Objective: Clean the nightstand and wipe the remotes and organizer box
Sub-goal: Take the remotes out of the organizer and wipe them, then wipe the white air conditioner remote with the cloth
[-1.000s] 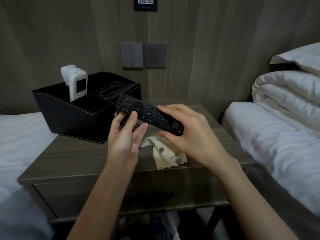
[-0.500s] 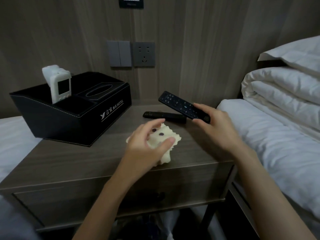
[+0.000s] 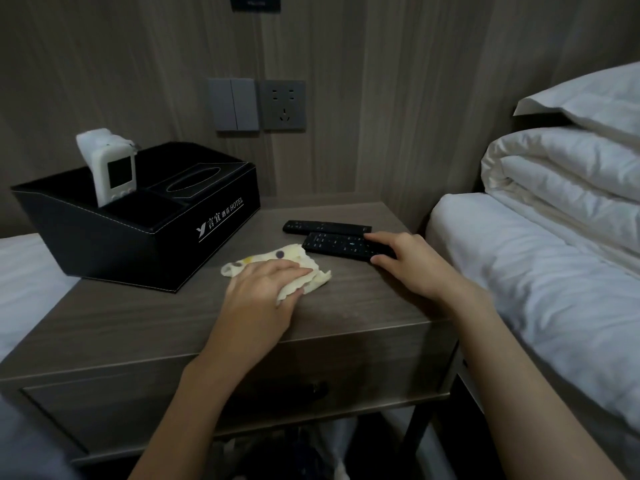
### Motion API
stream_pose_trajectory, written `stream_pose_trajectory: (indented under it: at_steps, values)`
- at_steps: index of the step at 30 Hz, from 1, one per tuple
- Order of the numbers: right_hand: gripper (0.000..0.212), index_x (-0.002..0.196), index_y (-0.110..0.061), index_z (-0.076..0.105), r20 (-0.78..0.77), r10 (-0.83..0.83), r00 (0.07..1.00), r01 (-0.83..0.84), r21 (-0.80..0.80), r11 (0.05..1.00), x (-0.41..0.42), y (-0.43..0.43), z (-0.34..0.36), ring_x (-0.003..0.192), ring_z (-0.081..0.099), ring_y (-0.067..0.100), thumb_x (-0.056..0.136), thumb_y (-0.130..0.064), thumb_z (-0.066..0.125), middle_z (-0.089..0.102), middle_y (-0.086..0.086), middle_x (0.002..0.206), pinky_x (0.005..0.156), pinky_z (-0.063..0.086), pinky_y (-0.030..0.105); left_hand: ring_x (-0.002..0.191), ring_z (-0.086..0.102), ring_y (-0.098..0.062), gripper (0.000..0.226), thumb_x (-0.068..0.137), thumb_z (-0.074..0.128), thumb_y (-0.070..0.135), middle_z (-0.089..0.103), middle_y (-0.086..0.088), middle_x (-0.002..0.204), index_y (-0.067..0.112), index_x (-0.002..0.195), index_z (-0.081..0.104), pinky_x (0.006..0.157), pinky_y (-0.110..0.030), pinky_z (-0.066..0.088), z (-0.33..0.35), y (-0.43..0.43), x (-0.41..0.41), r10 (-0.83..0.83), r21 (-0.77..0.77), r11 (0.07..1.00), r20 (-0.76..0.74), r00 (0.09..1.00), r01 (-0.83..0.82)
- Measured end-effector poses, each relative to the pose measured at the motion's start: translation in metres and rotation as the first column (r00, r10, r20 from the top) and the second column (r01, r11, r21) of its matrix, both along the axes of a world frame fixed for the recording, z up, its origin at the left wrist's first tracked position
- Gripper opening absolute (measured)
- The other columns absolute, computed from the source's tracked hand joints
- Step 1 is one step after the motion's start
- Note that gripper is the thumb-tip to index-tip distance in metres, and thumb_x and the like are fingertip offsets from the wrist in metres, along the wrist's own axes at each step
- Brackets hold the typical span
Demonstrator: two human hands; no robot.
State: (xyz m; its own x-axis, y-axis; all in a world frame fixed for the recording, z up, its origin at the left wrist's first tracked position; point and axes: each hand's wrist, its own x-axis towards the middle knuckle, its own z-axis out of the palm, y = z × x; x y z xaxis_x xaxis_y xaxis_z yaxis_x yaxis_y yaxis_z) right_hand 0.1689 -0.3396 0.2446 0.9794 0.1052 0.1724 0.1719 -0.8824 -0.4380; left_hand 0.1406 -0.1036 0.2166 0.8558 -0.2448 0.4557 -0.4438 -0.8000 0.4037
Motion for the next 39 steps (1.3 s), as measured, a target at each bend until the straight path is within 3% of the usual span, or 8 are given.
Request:
stream_pose_trajectory:
  at_steps: [4,8,12,15,19,23,31,39]
  values:
    - [0.045,0.141,-0.016,0.047,0.032,-0.006,0.999,0.006,-0.006,1.0,0.003,0.002,-0.001,0.134,0.044,0.021,0.097,-0.016,0.056,0.05,0.005,0.144,0.111,0.029,0.027,0.129,0.038,-0.006,0.031,0.095,0.058,0.027,0.055,0.02,0.128,0.035,0.125,0.062,0.099,-0.017,0.014,0.001,0.004,0.001,-0.01,0.003,1.0,-0.041,0.999,0.01]
    - [0.042,0.136,-0.02,0.054,0.108,-0.037,0.993,0.043,-0.046,0.998,0.005,0.005,0.0,0.131,0.043,0.023,0.094,-0.02,0.059,0.054,0.002,0.14,0.112,0.035,0.043,0.131,0.038,-0.004,0.035,0.091,0.062,0.032,0.053,0.02,0.132,0.035,0.126,0.06,0.11,-0.022,0.021,0.006,0.007,-0.001,-0.058,-0.067,0.996,-0.1,0.993,0.052]
    - [0.04,0.133,-0.022,0.057,0.231,-0.001,0.973,-0.004,0.021,1.0,-0.003,0.022,0.019,0.13,0.044,0.021,0.094,-0.019,0.06,0.057,-0.001,0.136,0.11,0.031,0.032,0.116,0.04,0.017,0.044,0.082,0.073,0.033,0.047,0.036,0.122,0.04,0.123,0.06,0.099,-0.004,0.025,0.021,0.019,-0.011,-0.126,-0.242,0.965,-0.112,0.986,0.096]
    - [0.037,0.13,-0.025,0.059,0.31,0.05,0.949,-0.082,0.093,0.992,-0.007,0.047,0.033,0.13,0.047,0.02,0.094,-0.02,0.059,0.06,-0.004,0.133,0.112,0.034,0.035,0.116,0.045,0.014,0.042,0.084,0.071,0.031,0.053,0.029,0.122,0.041,0.123,0.061,0.096,-0.008,0.034,0.031,0.033,-0.016,-0.098,-0.395,0.915,-0.02,0.995,0.082]
    - [0.036,0.129,-0.03,0.059,0.372,0.132,0.919,-0.19,0.123,0.974,-0.011,0.089,0.048,0.125,0.051,0.019,0.094,-0.023,0.058,0.062,-0.007,0.129,0.106,0.041,0.042,0.116,0.052,-0.001,0.041,0.088,0.067,0.021,0.055,0.013,0.127,0.028,0.128,0.06,0.093,-0.016,0.046,0.038,0.062,-0.02,0.153,-0.49,0.871,0.214,0.965,-0.029]
    - [0.036,0.129,-0.03,0.059,0.425,0.211,0.88,-0.299,0.153,0.942,-0.013,0.14,0.062,0.114,0.058,0.013,0.094,-0.024,0.058,0.062,-0.009,0.128,0.1,0.046,0.04,0.135,0.037,-0.017,0.051,0.09,0.064,0.024,0.043,0.004,0.143,0.023,0.139,0.05,0.11,-0.031,0.031,0.033,0.095,-0.021,0.369,-0.418,0.88,0.297,0.881,-0.227]
    - [0.051,0.137,-0.029,0.052,0.426,0.178,0.887,-0.37,0.427,0.825,-0.003,0.222,0.081,0.102,0.059,0.007,0.088,-0.033,0.067,0.059,-0.01,0.129,0.085,0.047,0.017,0.149,0.001,-0.017,0.061,0.096,0.054,0.031,0.01,0.006,0.162,0.031,0.151,0.026,0.113,-0.027,0.007,0.018,0.133,-0.019,0.382,-0.302,0.893,0.115,0.917,-0.334]
    - [0.067,0.144,-0.028,0.038,0.364,0.165,0.917,-0.357,0.561,0.747,0.021,0.272,0.074,0.124,0.05,0.016,0.086,-0.034,0.07,0.047,0.004,0.144,0.104,0.043,0.032,0.149,-0.005,-0.017,0.061,0.098,0.049,0.036,0.005,0.011,0.162,0.036,0.151,0.019,0.118,-0.035,0.009,0.009,0.149,-0.022,0.32,-0.276,0.907,-0.041,0.946,-0.319]
